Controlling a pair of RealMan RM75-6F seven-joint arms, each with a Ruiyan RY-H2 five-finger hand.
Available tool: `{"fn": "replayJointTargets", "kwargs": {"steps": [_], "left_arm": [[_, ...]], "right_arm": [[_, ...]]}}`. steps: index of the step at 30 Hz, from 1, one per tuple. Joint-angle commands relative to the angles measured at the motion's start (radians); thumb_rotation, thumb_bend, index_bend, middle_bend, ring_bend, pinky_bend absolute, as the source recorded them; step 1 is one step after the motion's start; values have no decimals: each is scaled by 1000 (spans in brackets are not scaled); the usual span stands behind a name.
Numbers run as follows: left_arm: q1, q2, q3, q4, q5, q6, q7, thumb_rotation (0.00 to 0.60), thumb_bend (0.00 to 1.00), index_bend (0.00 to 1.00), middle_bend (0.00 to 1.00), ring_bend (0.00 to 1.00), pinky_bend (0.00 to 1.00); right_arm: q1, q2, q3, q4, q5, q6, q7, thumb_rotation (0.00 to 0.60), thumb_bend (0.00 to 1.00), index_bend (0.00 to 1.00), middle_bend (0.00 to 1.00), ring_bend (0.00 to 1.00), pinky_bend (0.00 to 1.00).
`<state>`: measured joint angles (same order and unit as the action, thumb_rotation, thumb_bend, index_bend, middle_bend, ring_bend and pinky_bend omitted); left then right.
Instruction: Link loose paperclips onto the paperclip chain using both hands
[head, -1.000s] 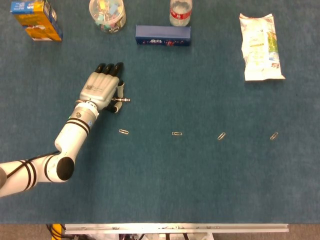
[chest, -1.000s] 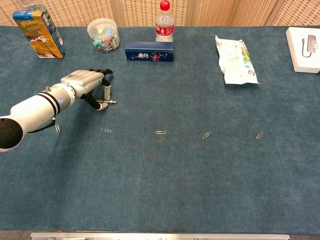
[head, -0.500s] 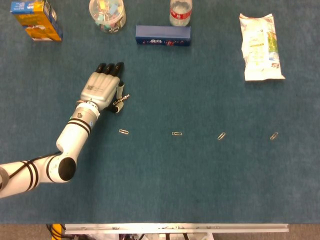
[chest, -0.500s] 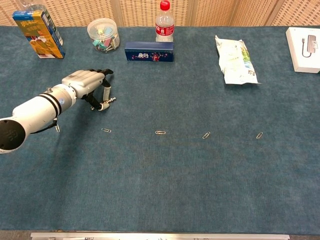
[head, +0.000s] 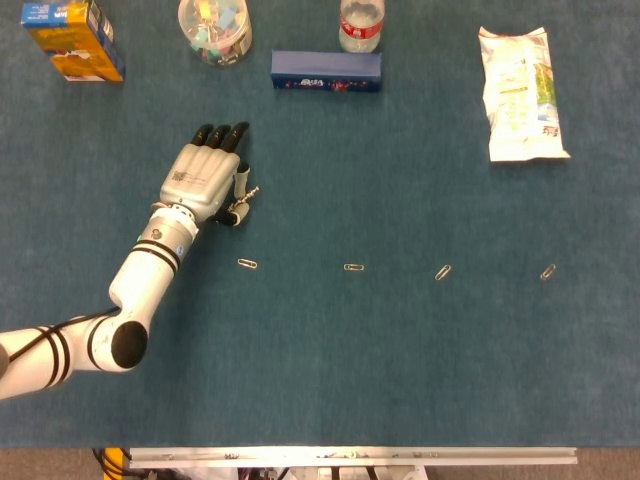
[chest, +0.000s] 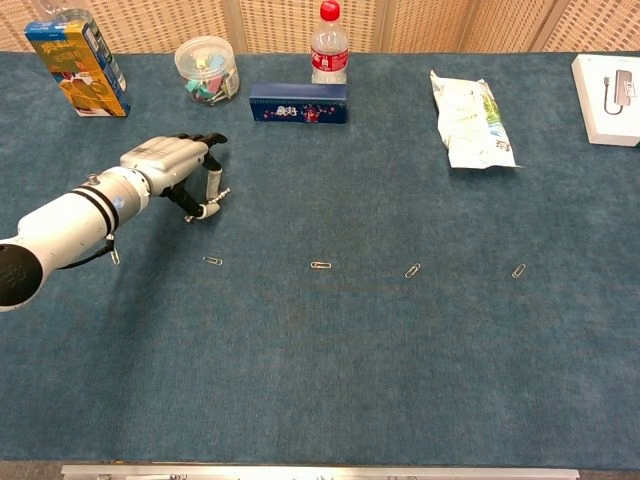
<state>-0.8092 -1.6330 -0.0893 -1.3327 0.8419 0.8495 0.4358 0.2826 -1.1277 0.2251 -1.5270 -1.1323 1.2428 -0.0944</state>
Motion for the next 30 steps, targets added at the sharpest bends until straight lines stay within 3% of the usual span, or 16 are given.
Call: {"fn": "replayJointTargets", "kwargs": {"steps": [1, 17, 30], "left_arm": [[10, 12, 0, -19, 16, 14, -8, 600, 326, 577, 0, 0, 0], [90, 102, 8, -147, 117, 114, -74, 600, 326, 577, 0, 0, 0], [186, 189, 58, -249, 214, 205, -104, 600, 326, 577, 0, 0, 0]], "right_arm": [[0, 0, 0, -2, 0, 1, -1, 600, 12, 334, 288, 213, 465], [3, 7, 2, -40, -6, 16, -35, 600, 12, 334, 288, 213, 464], [11, 5, -3, -90, -26, 37, -79, 600, 12, 334, 288, 214, 464]]}}
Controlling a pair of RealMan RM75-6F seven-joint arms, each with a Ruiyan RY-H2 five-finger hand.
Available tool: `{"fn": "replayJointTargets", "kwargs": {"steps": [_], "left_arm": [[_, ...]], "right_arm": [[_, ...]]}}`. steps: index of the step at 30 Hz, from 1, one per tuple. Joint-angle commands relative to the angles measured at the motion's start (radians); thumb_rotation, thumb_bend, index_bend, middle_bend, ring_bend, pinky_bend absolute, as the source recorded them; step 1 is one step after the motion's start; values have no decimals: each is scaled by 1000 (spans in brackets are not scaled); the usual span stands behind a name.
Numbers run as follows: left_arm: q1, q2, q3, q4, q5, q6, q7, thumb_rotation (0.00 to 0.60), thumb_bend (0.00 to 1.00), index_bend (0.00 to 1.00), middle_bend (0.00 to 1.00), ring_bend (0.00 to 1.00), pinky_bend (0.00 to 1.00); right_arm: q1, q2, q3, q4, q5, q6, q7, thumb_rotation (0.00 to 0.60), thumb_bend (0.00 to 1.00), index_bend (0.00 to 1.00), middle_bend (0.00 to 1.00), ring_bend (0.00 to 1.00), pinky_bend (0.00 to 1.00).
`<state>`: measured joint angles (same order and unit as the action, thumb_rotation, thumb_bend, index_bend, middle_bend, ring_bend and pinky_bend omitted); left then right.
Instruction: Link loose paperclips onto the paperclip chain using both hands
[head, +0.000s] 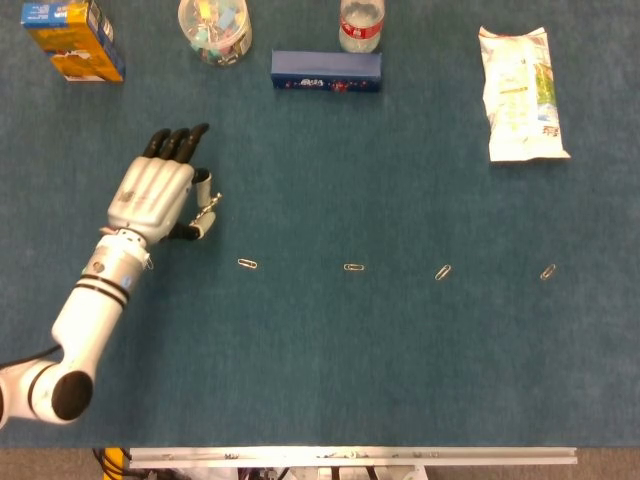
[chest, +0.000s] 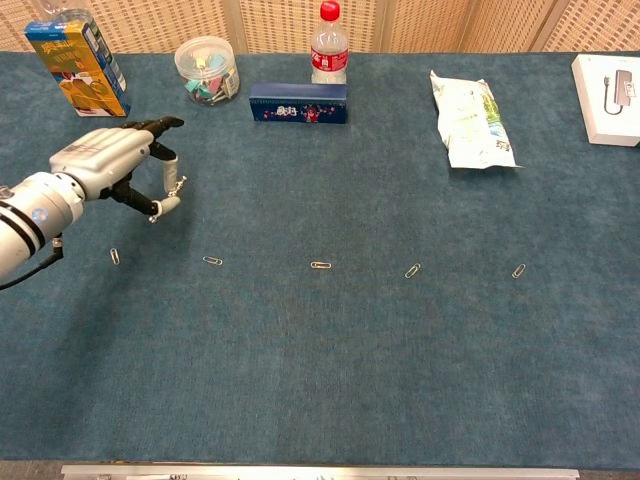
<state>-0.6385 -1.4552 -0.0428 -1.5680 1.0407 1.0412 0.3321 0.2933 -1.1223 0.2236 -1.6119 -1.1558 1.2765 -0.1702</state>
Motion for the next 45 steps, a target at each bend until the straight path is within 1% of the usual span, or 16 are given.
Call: {"fn": "replayJointTargets", "kwargs": {"steps": [1, 5, 10, 24, 38, 45], "left_arm": [[21, 15, 15, -19, 21, 18, -1, 600, 326, 577, 0, 0, 0], [46, 25, 31, -31, 39, 35, 1, 600, 326, 578, 0, 0, 0], [72, 14, 50, -13, 39, 36, 6, 600, 326, 578, 0, 0, 0], [127, 2, 53, 39, 34, 29, -22, 600, 326, 577, 0, 0, 0], [149, -15, 35, 86, 29, -4, -44, 600, 326, 576, 0, 0, 0], [149, -1, 16, 51, 55, 11, -44, 600, 326, 577, 0, 0, 0]], "right_arm": [[0, -1, -2, -7, -4, 5, -5, 600, 12, 334, 288, 213, 464], [-3, -1, -6, -18, -9, 13, -11, 600, 12, 334, 288, 214, 464], [-11, 1, -12, -33, -20, 29, -15, 600, 13, 334, 288, 213, 464], [-33, 8, -26, -66, -39, 62, -28, 600, 13, 334, 288, 213, 464], [-43, 7, -31, -77, -46, 75, -35, 600, 13, 334, 288, 213, 464], [-48, 9, -29, -77, -47, 82, -28, 600, 13, 334, 288, 213, 464]]}}
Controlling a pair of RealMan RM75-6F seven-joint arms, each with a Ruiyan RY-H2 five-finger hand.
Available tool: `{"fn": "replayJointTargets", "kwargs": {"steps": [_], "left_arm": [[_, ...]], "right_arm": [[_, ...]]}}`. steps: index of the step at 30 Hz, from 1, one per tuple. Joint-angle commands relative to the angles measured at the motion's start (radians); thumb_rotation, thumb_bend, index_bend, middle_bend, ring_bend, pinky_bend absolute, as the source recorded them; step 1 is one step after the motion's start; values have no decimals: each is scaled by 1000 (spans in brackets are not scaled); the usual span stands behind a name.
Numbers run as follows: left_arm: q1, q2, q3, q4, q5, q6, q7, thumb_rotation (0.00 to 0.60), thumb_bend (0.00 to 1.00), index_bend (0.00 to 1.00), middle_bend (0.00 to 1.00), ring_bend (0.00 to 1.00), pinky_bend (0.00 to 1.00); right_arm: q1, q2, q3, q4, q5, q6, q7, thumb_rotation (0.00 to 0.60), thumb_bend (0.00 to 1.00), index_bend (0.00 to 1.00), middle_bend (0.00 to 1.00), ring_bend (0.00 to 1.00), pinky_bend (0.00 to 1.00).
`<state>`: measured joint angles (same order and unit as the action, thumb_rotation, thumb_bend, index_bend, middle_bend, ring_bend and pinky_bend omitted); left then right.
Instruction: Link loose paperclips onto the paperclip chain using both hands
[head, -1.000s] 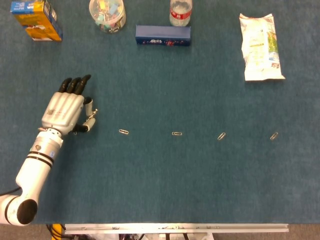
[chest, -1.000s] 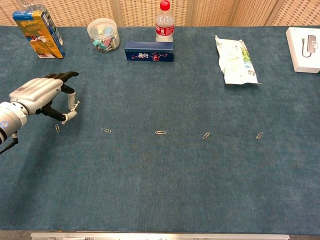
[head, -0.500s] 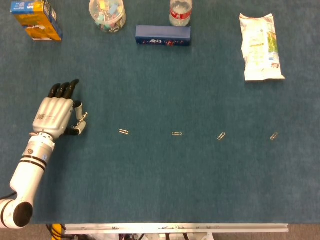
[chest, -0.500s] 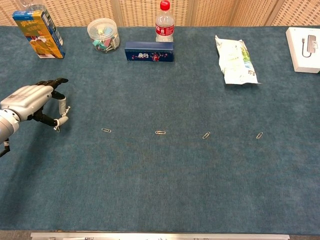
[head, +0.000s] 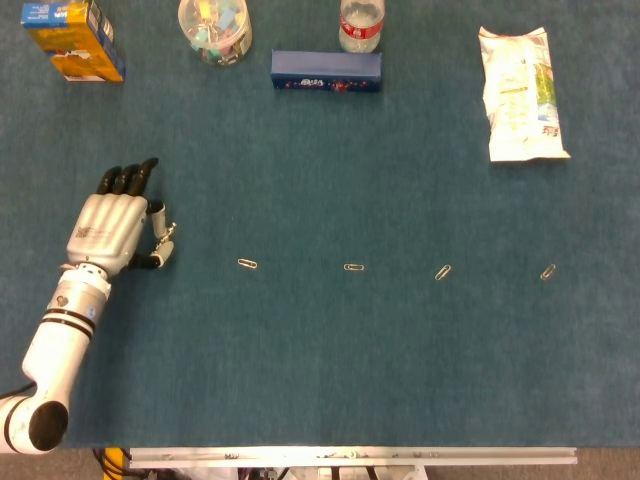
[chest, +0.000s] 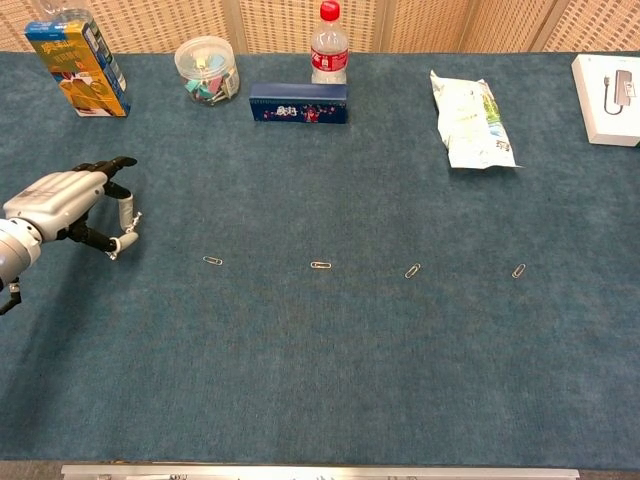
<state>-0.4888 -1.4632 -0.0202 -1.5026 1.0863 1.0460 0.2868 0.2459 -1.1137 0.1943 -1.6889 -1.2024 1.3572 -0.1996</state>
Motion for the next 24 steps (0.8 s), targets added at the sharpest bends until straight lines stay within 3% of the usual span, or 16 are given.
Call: {"fn": "replayJointTargets", "kwargs": {"steps": [1, 11, 24], "left_arm": [[-2, 12, -10, -27, 14, 8, 2, 600, 326, 577, 0, 0, 0], [-33, 16, -42, -98, 22, -5, 38, 600, 327, 578, 0, 0, 0], [-83, -46, -56, -157, 5, -31, 114, 600, 327, 579, 0, 0, 0]], "right_arm": [[-2, 0, 0, 1, -2, 1, 4, 600, 13, 334, 288, 213, 464], [-13, 2, -2, 12, -9, 8, 29, 600, 13, 334, 288, 213, 465], [-32, 12, -2, 33, -18, 17, 76, 600, 13, 334, 288, 213, 464]]}}
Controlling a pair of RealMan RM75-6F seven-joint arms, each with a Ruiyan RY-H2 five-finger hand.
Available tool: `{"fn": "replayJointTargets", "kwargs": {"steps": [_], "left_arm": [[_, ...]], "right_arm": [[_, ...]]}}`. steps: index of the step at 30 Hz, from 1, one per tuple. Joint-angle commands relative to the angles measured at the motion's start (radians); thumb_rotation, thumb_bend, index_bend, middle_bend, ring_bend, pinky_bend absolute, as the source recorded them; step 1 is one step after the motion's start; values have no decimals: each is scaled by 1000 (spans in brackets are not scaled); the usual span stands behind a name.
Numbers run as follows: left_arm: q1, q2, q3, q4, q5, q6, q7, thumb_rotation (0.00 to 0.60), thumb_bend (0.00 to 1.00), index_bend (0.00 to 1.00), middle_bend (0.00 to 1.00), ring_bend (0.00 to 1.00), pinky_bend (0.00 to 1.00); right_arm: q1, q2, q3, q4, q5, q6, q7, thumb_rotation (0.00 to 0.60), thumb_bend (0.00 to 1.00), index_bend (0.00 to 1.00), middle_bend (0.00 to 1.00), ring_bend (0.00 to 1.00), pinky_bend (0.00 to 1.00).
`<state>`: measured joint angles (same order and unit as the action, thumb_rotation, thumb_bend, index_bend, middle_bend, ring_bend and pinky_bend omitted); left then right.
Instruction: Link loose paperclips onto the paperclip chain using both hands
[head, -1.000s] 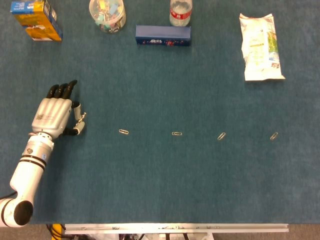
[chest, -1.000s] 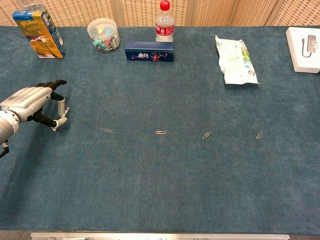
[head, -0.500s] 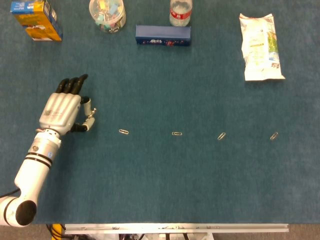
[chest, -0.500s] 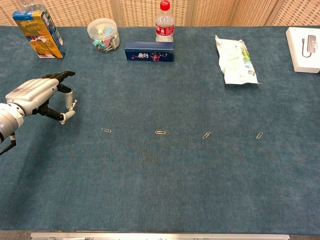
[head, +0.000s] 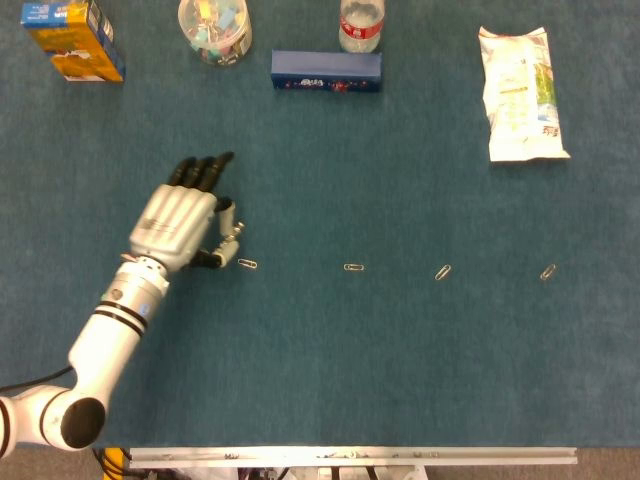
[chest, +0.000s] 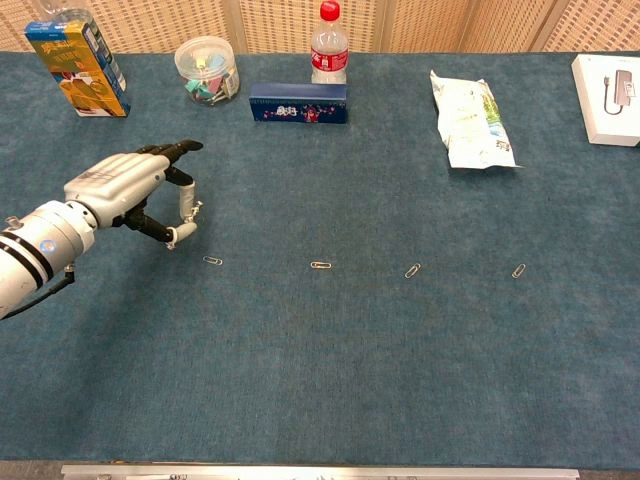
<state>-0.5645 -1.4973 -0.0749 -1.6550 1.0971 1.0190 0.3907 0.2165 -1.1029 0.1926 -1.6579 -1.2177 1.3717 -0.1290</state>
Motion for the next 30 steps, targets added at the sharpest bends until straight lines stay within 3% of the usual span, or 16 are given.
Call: {"fn": "replayJointTargets", "kwargs": {"steps": [1, 16, 30], "left_arm": [[-10, -18, -2, -6, -10, -5, 13, 600, 327, 579, 0, 0, 0], [-55, -104, -23, 53, -80, -34, 45, 600, 327, 579, 0, 0, 0], [-76, -122, -25, 76, -116, -47, 50, 600, 326, 583, 0, 0, 0]], "right_arm": [[-5, 2, -1, 3, -5, 4, 8, 600, 13, 334, 288, 214, 464], [-19, 7, -1, 4, -17, 14, 26, 600, 13, 334, 288, 213, 464], [-14, 1, 4, 15, -17, 2, 34, 600, 12, 334, 288, 213, 464]]}}
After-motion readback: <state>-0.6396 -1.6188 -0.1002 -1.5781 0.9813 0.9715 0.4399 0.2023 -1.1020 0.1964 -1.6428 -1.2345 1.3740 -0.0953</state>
